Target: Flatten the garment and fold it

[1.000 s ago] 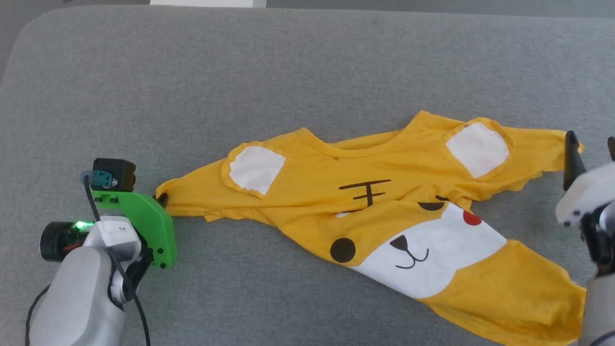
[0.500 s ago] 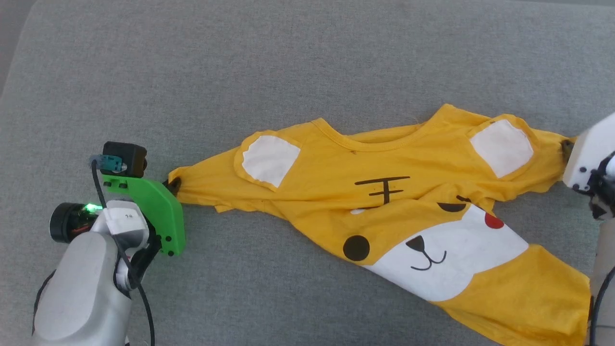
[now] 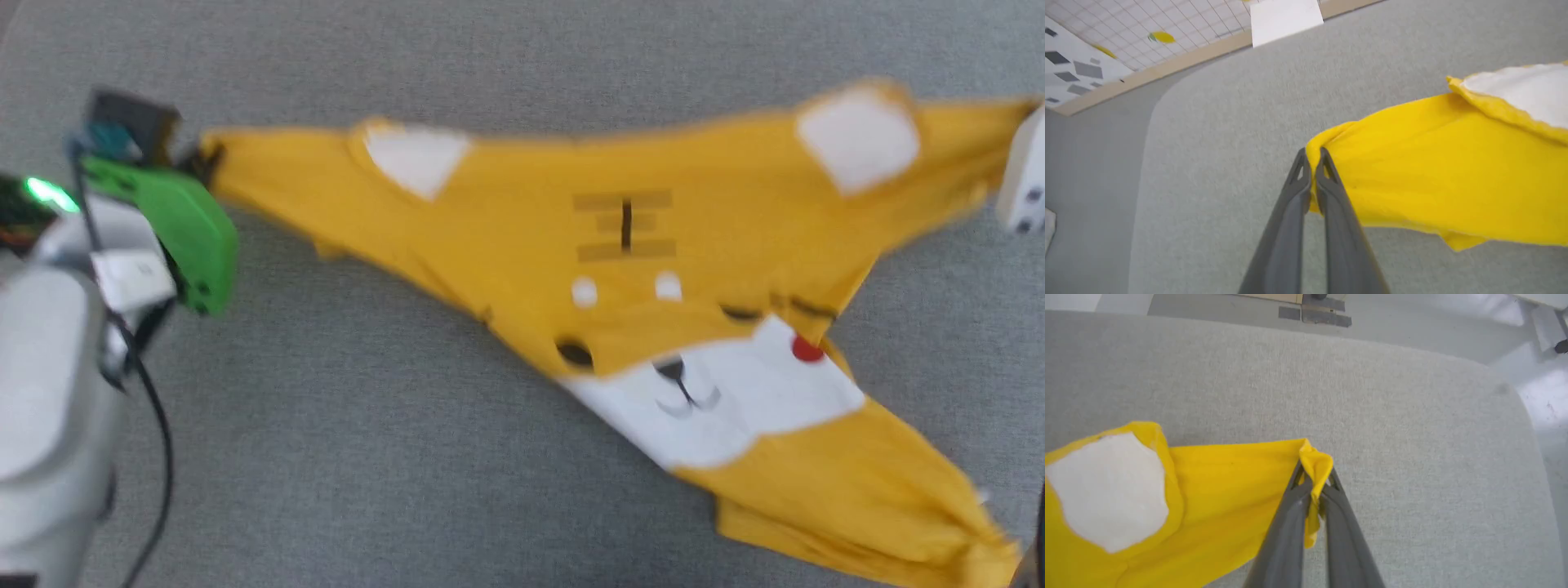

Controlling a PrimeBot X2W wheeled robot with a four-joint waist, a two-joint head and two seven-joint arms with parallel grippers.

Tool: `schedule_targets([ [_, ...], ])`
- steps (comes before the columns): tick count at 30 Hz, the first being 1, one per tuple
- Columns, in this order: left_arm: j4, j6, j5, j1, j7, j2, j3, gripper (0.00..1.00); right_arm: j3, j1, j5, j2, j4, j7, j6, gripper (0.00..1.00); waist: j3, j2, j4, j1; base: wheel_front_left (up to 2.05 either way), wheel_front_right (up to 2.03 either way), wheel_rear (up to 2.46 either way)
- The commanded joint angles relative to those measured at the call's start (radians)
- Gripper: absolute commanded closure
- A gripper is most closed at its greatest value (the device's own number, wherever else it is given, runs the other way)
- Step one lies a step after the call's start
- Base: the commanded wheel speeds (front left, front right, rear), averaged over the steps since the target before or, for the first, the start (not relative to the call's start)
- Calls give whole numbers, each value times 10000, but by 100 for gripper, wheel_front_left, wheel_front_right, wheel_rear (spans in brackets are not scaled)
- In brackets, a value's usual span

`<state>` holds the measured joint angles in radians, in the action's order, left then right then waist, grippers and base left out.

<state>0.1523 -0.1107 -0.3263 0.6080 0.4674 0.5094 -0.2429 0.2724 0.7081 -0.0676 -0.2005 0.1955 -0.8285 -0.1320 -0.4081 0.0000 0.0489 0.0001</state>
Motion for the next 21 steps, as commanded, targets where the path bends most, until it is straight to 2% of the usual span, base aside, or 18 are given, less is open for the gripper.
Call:
schedule_targets([
  [1, 2, 16, 231, 608, -167, 256, 120, 100, -118, 532, 38, -158, -183, 229, 13, 100, -148, 0, -123, -1, 0, 0, 0],
  [7, 110, 510, 1015, 2988, -1088, 622, 567, 100, -558, 2644, -33, -487, -335, 878, 13, 100, -842, 0, -415, -1, 0, 0, 0],
  [14, 560, 1352, 1190, 5933, -2585, 255, 1272, 100, -677, 5534, -153, -692, 80, 2265, 13, 100, -1788, 0, -538, -1, 0, 0, 0],
  [21, 1093, 2045, 1555, 8313, -3962, 294, 1707, 100, -663, 8030, -847, -541, 425, 4145, 13, 100, -2304, 0, -833, -1, 0, 0, 0],
])
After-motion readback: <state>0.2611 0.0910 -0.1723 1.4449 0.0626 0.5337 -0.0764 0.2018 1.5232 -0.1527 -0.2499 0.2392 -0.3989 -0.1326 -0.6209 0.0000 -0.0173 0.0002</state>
